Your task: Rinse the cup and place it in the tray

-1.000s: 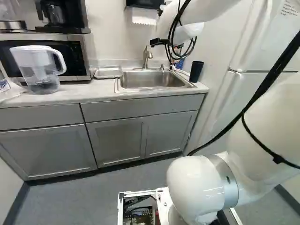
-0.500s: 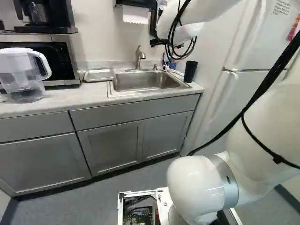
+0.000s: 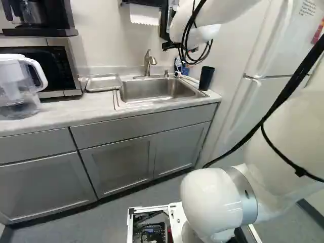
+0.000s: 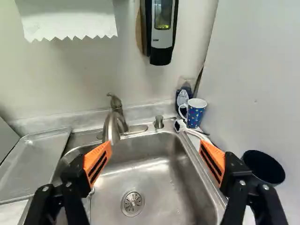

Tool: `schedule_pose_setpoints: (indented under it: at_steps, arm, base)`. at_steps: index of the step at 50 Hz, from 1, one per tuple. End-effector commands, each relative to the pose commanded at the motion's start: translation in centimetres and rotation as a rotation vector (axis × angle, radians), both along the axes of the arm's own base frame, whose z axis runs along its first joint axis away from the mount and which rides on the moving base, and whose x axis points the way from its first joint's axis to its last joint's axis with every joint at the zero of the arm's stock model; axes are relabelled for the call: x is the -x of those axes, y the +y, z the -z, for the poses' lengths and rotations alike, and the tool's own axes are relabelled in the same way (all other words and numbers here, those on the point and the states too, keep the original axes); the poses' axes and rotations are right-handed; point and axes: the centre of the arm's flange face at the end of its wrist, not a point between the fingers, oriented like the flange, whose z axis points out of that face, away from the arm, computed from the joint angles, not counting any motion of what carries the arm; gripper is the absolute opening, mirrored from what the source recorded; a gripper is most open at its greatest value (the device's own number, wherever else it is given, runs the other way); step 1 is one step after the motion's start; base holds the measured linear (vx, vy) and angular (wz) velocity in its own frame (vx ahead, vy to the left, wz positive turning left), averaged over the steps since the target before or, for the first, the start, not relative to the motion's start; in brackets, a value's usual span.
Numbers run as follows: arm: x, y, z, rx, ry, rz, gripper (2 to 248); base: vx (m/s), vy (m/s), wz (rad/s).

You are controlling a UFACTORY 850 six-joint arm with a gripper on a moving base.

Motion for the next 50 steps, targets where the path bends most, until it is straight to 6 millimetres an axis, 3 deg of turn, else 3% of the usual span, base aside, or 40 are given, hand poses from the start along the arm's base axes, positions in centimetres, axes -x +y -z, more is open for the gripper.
schedule_pose_setpoints:
  at_steps: [50]
  arm:
    - [0.00,0.00,0.00,0.000,0.000,0.000,247]
  base:
    - [0.049,0.010,-0.003]
